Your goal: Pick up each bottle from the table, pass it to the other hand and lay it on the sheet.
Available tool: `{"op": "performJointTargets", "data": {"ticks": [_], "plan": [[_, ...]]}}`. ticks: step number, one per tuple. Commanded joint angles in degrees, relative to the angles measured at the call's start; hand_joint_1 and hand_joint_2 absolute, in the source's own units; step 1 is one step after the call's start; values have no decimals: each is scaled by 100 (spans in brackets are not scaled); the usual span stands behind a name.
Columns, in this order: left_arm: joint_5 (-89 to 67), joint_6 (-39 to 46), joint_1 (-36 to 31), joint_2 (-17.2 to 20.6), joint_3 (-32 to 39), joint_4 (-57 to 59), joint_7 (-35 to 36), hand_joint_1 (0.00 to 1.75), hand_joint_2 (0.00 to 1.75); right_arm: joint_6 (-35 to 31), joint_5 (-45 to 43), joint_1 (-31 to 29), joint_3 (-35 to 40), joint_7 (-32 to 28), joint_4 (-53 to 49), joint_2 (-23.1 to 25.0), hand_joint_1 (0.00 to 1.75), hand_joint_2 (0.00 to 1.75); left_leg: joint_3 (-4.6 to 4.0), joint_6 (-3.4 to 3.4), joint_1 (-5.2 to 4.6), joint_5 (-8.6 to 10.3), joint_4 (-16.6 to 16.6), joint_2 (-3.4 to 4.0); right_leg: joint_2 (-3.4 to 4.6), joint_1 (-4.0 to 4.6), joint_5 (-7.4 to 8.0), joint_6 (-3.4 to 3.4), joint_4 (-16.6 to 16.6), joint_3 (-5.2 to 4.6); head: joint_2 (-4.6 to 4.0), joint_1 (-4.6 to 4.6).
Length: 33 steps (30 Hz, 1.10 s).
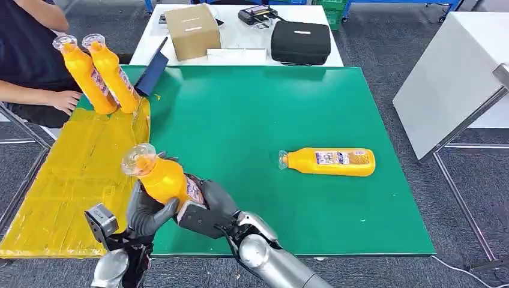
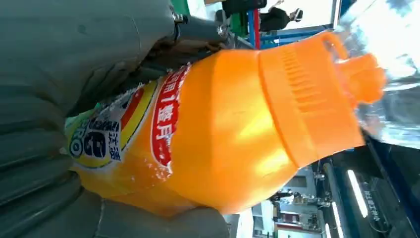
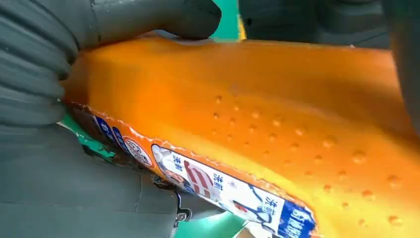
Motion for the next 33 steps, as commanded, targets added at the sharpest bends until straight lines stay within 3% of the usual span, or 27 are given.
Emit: {"op": "performJointTargets", "data": {"ticks": [1,8,9,10,12,13,20,24,33], "plan": [[-28,-5,-326,56,-147,282,5,175,175,10,51,-23,128,18,151,-237,175,175,15,-4,3,-4,-4,-14,-3,1,-7,-4,-6,20,0,0],[-306,220,-326,76,-89,256,-95,175,175,-76,75,20,-34,47,24,-299,175,175,19,-5,6,-6,-3,-18,-5,4,-10,-5,-8,27,0,0],[-407,312,-333,106,-34,252,-128,175,175,-113,52,28,-149,53,-52,-370,133,175,27,-7,7,-10,-3,-24,-6,4,-15,-7,-8,37,0,0],[-699,562,-339,164,60,223,-212,175,175,-157,60,63,-313,85,-203,-487,0,175,30,-8,9,-13,1,-28,-7,6,-19,-8,-6,42,0,0],[-1063,868,-352,250,221,209,-272,175,175,-111,78,58,-501,75,-400,-732,0,175,27,-6,8,-9,-2,-29,-11,5,-15,-6,-9,39,0,0],[-1537,1284,-362,307,427,217,-355,175,175,-99,95,194,-729,67,-790,-924,0,0,18,-3,4,-3,-5,-24,-12,2,-9,-3,-9,27,0,0],[-3484,2966,-404,740,1497,753,-506,175,175,171,219,652,-1604,35,-2110,-2013,0,0,19,-5,0,-4,-7,-22,-6,0,-6,-3,-10,30,0,0],[-4118,3657,-346,801,1811,965,-557,175,175,289,175,1032,-2240,-45,-2718,-2730,0,0,22,-4,-1,-8,-4,-25,-9,-2,-12,-3,-8,37,0,0],[-4879,4391,-260,694,1695,992,-456,175,175,492,228,1688,-2889,-85,-3280,-3211,0,0,14,-5,-6,-18,3,-30,-12,-3,-18,-3,-5,36,0,-2]]}}
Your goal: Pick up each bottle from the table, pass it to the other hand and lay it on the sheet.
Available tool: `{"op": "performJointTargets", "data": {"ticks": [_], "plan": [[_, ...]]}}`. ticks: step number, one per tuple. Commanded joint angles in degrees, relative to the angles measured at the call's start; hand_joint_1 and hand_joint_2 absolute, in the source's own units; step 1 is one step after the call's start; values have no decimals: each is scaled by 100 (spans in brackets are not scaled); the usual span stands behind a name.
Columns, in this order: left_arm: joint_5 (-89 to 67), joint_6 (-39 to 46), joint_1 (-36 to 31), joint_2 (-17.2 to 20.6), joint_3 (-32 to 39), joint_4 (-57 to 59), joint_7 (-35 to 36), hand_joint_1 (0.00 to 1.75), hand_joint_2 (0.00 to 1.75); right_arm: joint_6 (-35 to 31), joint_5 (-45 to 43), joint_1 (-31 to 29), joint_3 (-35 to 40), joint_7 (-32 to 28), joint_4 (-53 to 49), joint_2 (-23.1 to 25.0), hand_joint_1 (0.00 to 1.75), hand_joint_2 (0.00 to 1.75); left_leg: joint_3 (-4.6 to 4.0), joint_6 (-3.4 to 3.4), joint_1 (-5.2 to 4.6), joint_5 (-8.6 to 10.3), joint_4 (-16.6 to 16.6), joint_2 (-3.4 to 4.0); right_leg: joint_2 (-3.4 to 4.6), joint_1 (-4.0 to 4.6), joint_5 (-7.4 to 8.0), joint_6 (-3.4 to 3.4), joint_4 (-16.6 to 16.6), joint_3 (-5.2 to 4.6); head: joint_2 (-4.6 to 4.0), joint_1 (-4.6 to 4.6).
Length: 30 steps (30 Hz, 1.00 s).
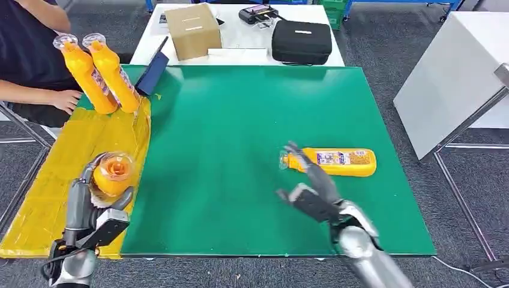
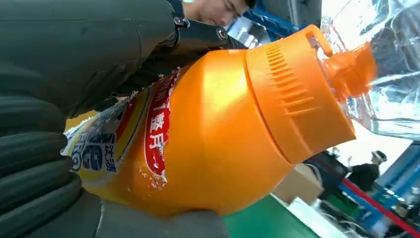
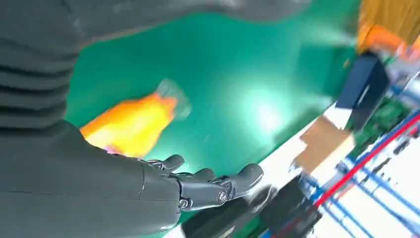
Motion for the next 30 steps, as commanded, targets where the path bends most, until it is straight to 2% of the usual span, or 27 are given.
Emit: {"op": "performJointTargets", "data": {"ticks": [1,2,3,4,8,9,10,11,12,13,14,16,17,18,22,30], "plan": [[-851,732,-91,-26,-15,493,217,175,175,96,98,637,-715,20,-737,-765,0,0,39,-8,3,-20,0,-23,-2,0,-25,-8,-4,48,0,0],[-1030,874,-77,2,-59,519,289,175,175,131,93,687,-784,12,-788,-806,0,0,42,-9,3,-21,1,-30,-8,-1,-27,-9,-3,52,0,-2],[-1632,1177,-55,55,-109,594,502,175,175,143,81,723,-846,6,-846,-907,0,0,17,-4,-1,-6,-3,-19,-9,-3,-12,-4,-5,21,0,2],[-2442,1482,-40,146,-135,735,819,175,175,173,37,754,-923,-5,-927,-1030,0,0,30,-6,-2,-12,-4,-24,-10,-6,-20,-6,-4,35,0,-2],[-4118,1575,-8,393,-309,1204,1631,175,175,440,-360,593,-1295,20,-983,-1377,0,0,44,-8,-3,-26,5,-6,14,-7,-27,-8,1,47,0,-2],[-4209,1575,-18,431,-352,1329,1666,175,175,480,-403,552,-1338,22,-973,-1415,0,0,22,-3,-9,-10,-3,-1,10,-11,-10,-4,-1,20,0,-2],[-4371,1575,-129,720,-756,1868,1934,175,175,633,-496,366,-1407,45,-875,-1499,0,0,30,-4,-12,-13,-2,-4,11,-15,-14,-5,0,28,0,-2],[-4371,1575,-129,720,-756,1868,1934,175,175,633,-496,366,-1407,45,-875,-1499,0,0,36,-6,-6,-17,0,-2,15,-10,-16,-7,-3,37,0,-2],[-4371,1575,-266,934,-1298,2367,2252,175,175,727,-512,174,-1406,56,-747,-1507,0,0,46,-9,-7,-19,-1,-1,20,-12,-18,-10,-1,44,0,-2],[-4371,1536,-336,845,-1354,2630,2223,175,175,756,-503,100,-1379,63,-695,-1497,0,0,23,-4,-13,-4,-8,0,10,-16,-5,-4,-3,19,0,2],[-4030,1454,-448,730,-1347,2903,1957,175,175,782,-479,32,-1345,70,-624,-1478,0,0,28,-5,-12,-7,-8,2,13,-15,-7,-5,-3,23,0,0],[-4071,1375,-618,627,-1435,3372,1896,175,175,811,-442,-68,-1266,74,-495,-1442,0,0,37,-6,-11,-6,-11,-2,13,-14,-5,-5,-8,32,0,-2],[-4190,1192,-730,615,-1550,3764,1904,0,175,832,-401,-163,-1195,69,-395,-1428,0,0,35,-6,-10,-4,-12,-3,9,-13,-3,-4,-10,30,0,0],[-4219,1267,-762,621,-1599,3913,1951,0,0,838,-393,-248,-1153,68,-314,-1402,0,0,29,-2,-11,-1,-12,-2,7,-14,0,-1,-10,25,0,-2],[-4044,1306,-1030,515,-1561,4401,1951,0,0,852,-359,-629,-959,122,-57,-1355,0,0,38,7,-10,0,-9,12,25,-13,2,-1,-10,40,0,-4],[-4011,1308,-1032,544,-1558,4401,1920,0,0,853,-357,-596,-951,112,-44,-1387,0,0,66,11,-11,6,-10,-34,-18,-15,-1,3,-8,78,0,-4]]}}
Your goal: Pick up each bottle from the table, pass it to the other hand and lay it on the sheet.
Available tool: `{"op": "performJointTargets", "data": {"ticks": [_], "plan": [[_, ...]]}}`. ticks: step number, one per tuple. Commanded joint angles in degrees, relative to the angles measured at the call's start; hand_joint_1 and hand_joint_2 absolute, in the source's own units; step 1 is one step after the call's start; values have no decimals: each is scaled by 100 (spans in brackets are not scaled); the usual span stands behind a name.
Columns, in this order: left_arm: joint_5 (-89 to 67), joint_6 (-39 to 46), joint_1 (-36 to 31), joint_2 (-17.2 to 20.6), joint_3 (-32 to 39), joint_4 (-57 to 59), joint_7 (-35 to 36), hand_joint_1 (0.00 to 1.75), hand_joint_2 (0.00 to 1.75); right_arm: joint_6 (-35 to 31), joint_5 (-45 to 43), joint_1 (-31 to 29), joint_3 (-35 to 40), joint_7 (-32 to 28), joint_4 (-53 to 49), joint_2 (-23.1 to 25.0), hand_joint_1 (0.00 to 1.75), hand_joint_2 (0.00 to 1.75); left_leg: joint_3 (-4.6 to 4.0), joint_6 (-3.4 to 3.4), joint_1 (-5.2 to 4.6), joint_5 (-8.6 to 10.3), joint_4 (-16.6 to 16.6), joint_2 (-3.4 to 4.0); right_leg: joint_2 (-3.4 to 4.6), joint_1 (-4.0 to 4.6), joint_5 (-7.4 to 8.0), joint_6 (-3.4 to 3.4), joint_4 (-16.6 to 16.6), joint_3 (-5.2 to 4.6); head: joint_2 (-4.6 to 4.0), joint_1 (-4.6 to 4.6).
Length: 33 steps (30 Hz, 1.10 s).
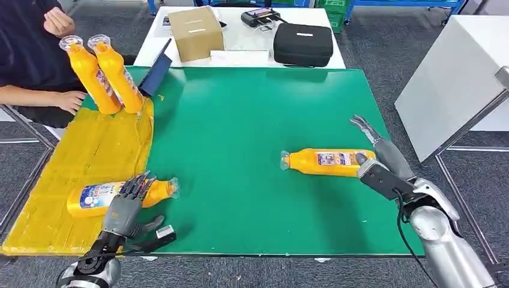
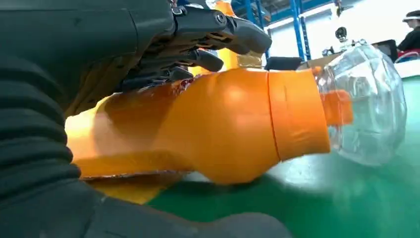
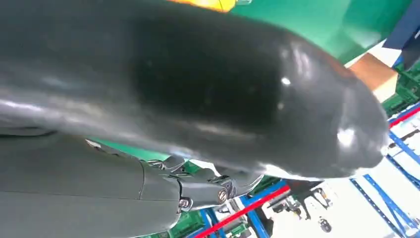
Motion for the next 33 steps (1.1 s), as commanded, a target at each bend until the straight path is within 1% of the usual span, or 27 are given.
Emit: {"op": "performJointTargets", "data": {"ticks": [1,3,4,6,7,9,10,11,12,14,15,16,17,20,21,22,23,24,25,26,27,28,29,30,31,32,33], "plan": [[7,-85,-74,4,-293,949,-17,0,0,29,-1,-337,225,14,529,84,0,0,28,-9,3,-7,-7,16,33,1,0,-9,-10,25,0,0],[7,-85,-74,4,-293,949,-17,0,0,29,-1,-337,225,14,529,84,0,0,30,-4,-1,-3,-7,2,13,-2,-1,-5,-5,28,0,0],[7,-85,-74,4,-293,949,-17,0,0,29,-1,-337,225,14,529,84,0,0,34,-9,2,-6,-7,12,29,0,0,-10,-7,31,0,0],[7,-85,-74,4,-293,949,-17,0,0,29,-1,-337,225,14,529,84,0,0,34,-3,0,-1,-7,4,16,-1,0,-6,-5,33,0,-2],[7,-85,-74,4,-293,949,-17,0,0,29,-1,-337,225,14,529,84,0,0,35,-6,3,-3,-6,16,33,2,2,-9,-8,32,0,0],[7,-85,-74,4,-293,949,-17,0,0,29,-1,-337,225,14,529,84,0,0,38,-1,-1,1,-7,4,15,-2,1,-5,-5,36,0,0],[7,-85,-74,4,-293,949,-17,0,0,29,-1,-337,225,14,529,84,0,0,41,-5,1,-1,-7,14,30,0,2,-9,-7,37,0,0],[7,-85,-74,4,-293,949,-17,0,0,29,-1,-337,225,14,529,84,0,0,40,-2,-1,3,-6,3,14,-2,2,-4,-4,39,0,-2],[7,-85,-74,4,-293,949,-17,0,0,29,-1,-337,225,14,529,84,0,0,43,-6,2,0,-7,13,29,1,3,-8,-8,40,0,0],[7,-85,-74,4,-293,949,-17,0,0,29,-1,-337,225,14,529,84,0,0,49,-7,2,-1,-8,16,34,1,2,-9,-8,44,0,-2],[207,-130,-64,-9,-227,916,-147,0,0,20,-4,-318,221,26,495,65,0,0,46,-10,5,-3,-6,22,44,3,3,-12,-9,42,0,0],[306,-223,-64,16,-193,879,-202,0,0,19,-2,-322,227,35,499,41,0,0,51,-4,0,1,-8,11,25,-1,2,-6,-7,48,0,0],[420,-290,-58,45,-166,838,-287,0,0,19,-1,-331,229,38,512,23,0,0,48,-7,3,-1,-5,15,33,1,3,-9,-7,46,0,0],[1057,-654,-9,32,-19,579,-770,0,0,87,88,-470,317,211,640,-126,0,0,50,-5,2,0,-3,13,27,1,2,-7,-4,47,0,-2],[1423,-854,18,-26,46,457,-1055,0,0,119,169,-560,366,299,741,-187,0,0,46,-8,4,-2,-1,21,40,2,3,-10,-3,41,0,0],[1692,-1007,28,-76,88,369,-1232,0,0,181,258,-651,436,397,863,-254,0,0,48,-3,0,2,-2,7,20,-1,2,-5,-1,46,0,-2],[2027,-1198,21,-131,122,290,-1503,0,0,262,334,-749,524,445,1009,-333,0,0,47,-6,2,0,-2,17,34,1,4,-8,-3,44,0,-2],[2478,-1507,-15,-191,154,179,-1763,0,0,374,523,-953,711,556,1296,-476,0,0,51,-2,0,3,-3,8,20,-1,4,-5,-3,50,0,0],[2766,-1738,-59,-218,153,105,-1907,0,0,490,627,-1148,869,602,1565,-573,0,0,45,-4,1,2,1,15,31,0,7,-7,-1,43,0,-2],[3089,-2000,-121,-253,145,24,-2049,0,0,466,820,-1305,977,586,1840,-590,0,175,46,-1,1,5,2,4,15,0,7,-3,-1,49,0,-2],[3568,-2335,-143,-325,213,-136,-2244,0,0,377,1095,-1457,1074,627,2153,-534,0,175,44,-2,1,6,3,8,23,0,9,-4,-1,44,0,-2],[6448,-4618,107,-589,164,-1797,-2660,0,0,282,2008,-2007,1306,1270,3498,-169,0,175,41,-2,4,7,4,10,27,2,12,-5,-3,42,0,-4],[6754,-4803,262,-780,169,-2495,-2266,0,0,-7,2230,-2178,1359,1017,4120,-8,0,175,46,5,1,13,0,6,19,-1,14,-1,-7,46,0,-2],[6792,-4912,440,-868,2,-3153,-1981,0,0,-217,2401,-2254,1389,846,4581,83,0,175,33,9,11,19,7,12,29,8,24,0,-11,37,0,0],[6813,-4916,516,-884,-59,-3365,-1835,0,0,-283,2431,-2250,1376,786,4676,109,0,175,40,12,14,20,6,2,11,12,20,2,-14,50,0,0],[6815,-4915,542,-880,-71,-3391,-1831,0,0,-291,2436,-2238,1376,779,4679,106,0,175,36,11,13,20,6,11,26,11,28,3,-18,47,0,-4],[6827,-4913,580,-836,-80,-3384,-1835,0,0,-299,2435,-2205,1353,781,4612,98,0,175,32,12,11,27,6,2,10,8,33,14,-13,37,0,2]]}}
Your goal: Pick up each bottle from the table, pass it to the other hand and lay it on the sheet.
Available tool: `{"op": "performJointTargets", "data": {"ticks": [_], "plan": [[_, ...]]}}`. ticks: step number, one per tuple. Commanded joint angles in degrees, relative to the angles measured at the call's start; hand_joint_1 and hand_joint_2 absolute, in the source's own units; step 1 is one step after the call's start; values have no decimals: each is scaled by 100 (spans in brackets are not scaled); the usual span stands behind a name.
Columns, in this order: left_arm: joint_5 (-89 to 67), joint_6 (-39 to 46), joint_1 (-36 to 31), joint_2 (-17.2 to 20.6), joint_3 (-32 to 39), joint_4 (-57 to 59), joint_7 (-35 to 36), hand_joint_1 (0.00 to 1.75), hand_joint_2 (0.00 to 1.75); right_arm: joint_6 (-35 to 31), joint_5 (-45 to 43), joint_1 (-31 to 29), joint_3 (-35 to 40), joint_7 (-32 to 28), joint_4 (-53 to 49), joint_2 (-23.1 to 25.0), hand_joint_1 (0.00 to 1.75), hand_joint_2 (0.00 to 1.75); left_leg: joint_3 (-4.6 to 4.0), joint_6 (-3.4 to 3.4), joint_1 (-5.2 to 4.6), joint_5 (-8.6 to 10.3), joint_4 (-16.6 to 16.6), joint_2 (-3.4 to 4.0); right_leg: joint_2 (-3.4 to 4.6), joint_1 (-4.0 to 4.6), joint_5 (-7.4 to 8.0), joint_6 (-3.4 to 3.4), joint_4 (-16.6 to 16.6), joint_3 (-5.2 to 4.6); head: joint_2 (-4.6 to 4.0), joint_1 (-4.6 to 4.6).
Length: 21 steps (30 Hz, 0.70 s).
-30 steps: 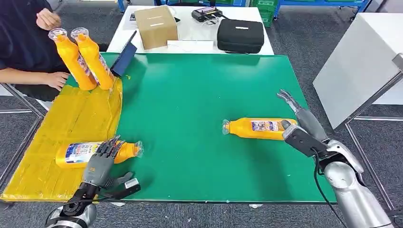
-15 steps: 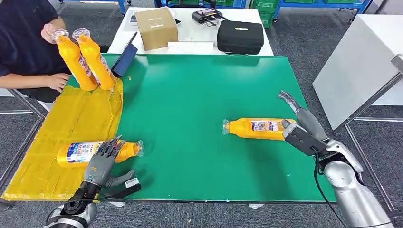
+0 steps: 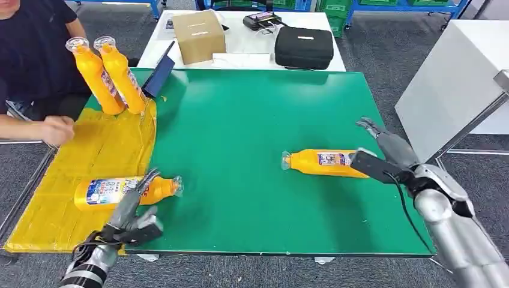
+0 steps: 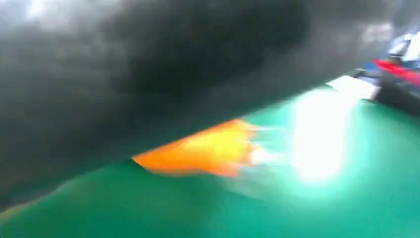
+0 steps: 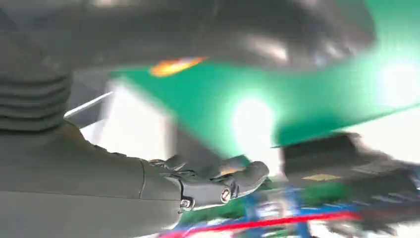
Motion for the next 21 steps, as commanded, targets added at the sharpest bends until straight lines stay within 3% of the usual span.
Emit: {"op": "performJointTargets", "data": {"ticks": [1,5,6,9,11,21], "plan": [[1924,-1284,644,-607,-135,-2635,526,0,0,-558,642,-1058,749,-229,2978,498,0,175,-19,2,10,0,9,22,39,9,12,-3,-10,-18,0,7],[2046,-1320,658,-629,-128,-2665,274,0,0,-398,720,-899,684,-121,2694,448,0,175,-57,4,4,1,9,51,76,6,18,-2,-3,-55,0,4],[2096,-1328,693,-666,-132,-2801,272,0,0,-399,744,-856,677,-116,2666,467,0,175,-73,12,-6,16,3,20,35,-2,24,8,-3,-65,0,-2],[2180,-1353,724,-650,-104,-2882,335,0,0,-351,792,-900,684,-101,2683,501,0,175,-85,15,0,17,8,16,26,3,24,11,-5,-77,0,4],[2240,-1359,733,-657,-46,-2829,348,0,0,-331,821,-951,693,-99,2726,515,0,175,-78,10,2,3,13,35,54,6,17,6,-2,-72,0,2],[2334,-1409,670,-682,-24,-2747,303,0,0,-187,938,-1148,862,-186,3090,647,0,175,-113,14,-4,19,5,24,34,0,28,11,-3,-108,0,2]]}}
